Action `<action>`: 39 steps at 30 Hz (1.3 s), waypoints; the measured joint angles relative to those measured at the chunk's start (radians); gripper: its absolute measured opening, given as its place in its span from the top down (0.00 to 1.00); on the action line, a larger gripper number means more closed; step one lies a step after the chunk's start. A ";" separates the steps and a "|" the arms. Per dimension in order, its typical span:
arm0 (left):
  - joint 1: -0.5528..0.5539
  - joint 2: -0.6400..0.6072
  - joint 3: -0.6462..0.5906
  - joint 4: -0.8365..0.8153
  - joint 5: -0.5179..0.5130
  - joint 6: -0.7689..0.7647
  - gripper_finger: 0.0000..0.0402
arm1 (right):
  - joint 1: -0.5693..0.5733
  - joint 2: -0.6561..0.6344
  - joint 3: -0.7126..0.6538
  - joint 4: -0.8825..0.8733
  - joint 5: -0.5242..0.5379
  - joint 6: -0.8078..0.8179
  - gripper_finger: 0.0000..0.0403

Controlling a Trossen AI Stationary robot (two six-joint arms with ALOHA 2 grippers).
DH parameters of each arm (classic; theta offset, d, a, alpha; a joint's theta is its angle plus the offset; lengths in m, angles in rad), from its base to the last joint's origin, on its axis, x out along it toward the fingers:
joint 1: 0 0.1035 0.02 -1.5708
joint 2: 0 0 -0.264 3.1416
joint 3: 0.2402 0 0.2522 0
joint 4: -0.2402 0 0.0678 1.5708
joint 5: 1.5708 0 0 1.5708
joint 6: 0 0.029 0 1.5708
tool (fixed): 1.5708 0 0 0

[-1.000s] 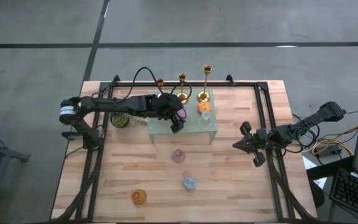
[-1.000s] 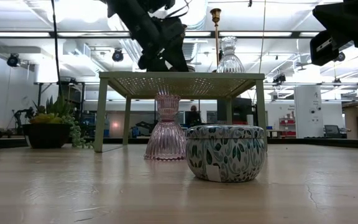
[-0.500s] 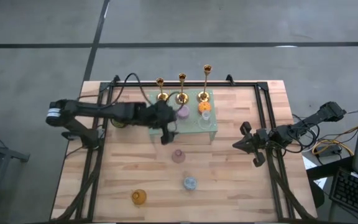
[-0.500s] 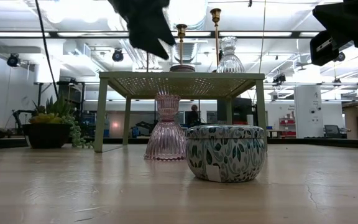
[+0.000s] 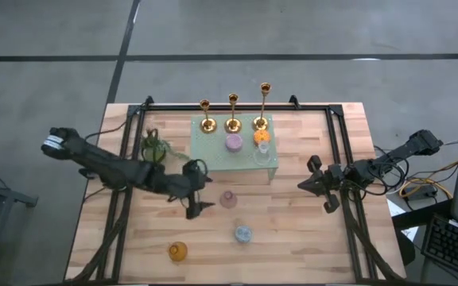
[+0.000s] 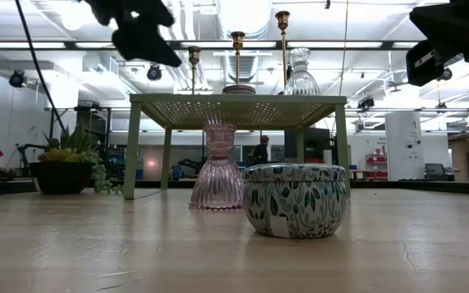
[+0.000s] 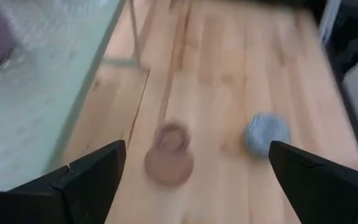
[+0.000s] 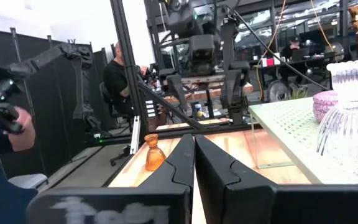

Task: Pick & Place candle stick holders
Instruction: Put the blue scented candle on the shelf

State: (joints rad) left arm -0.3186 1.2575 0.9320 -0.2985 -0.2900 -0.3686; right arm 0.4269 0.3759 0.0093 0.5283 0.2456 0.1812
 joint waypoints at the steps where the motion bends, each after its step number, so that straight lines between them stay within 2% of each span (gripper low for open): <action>1: -0.008 0.001 -0.035 0.085 -0.015 -0.003 0.01 | 0.000 0.000 0.000 0.000 0.000 0.001 0.98; 3: -0.015 0.012 -0.098 0.249 -0.003 -0.022 0.01 | 0.000 0.000 0.000 0.000 0.000 -0.001 0.98; 6: -0.015 0.062 -0.161 0.468 0.124 -0.025 0.01 | 0.000 0.000 0.000 0.000 0.000 0.000 0.98; 9: -0.018 0.144 -0.158 0.542 0.151 -0.031 0.01 | 0.000 0.000 0.000 0.000 0.000 -0.001 0.98; 13: -0.020 0.271 -0.064 0.490 0.152 -0.004 0.01 | 0.000 0.000 0.000 0.000 0.000 0.000 0.98; 16: -0.026 0.358 0.035 0.433 0.193 0.061 0.01 | 0.000 0.000 0.000 0.000 0.000 -0.001 0.98; 22: -0.028 0.500 0.229 0.250 0.214 0.161 0.01 | 0.000 0.000 0.000 0.000 0.000 -0.001 0.98; 27: -0.037 0.626 0.355 0.162 0.226 0.208 0.01 | 0.000 0.001 0.000 0.000 0.000 -0.001 0.98; 33: -0.054 0.727 0.433 0.137 0.313 0.229 0.01 | 0.000 0.001 0.000 0.000 0.000 -0.001 0.98; 39: -0.065 0.766 0.446 0.122 0.303 0.267 0.01 | 0.000 0.002 0.000 0.000 0.000 -0.001 0.98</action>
State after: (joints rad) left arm -0.3837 2.0232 1.3776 -0.1762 0.0125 -0.1015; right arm 0.4269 0.3775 0.0093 0.5282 0.2455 0.1804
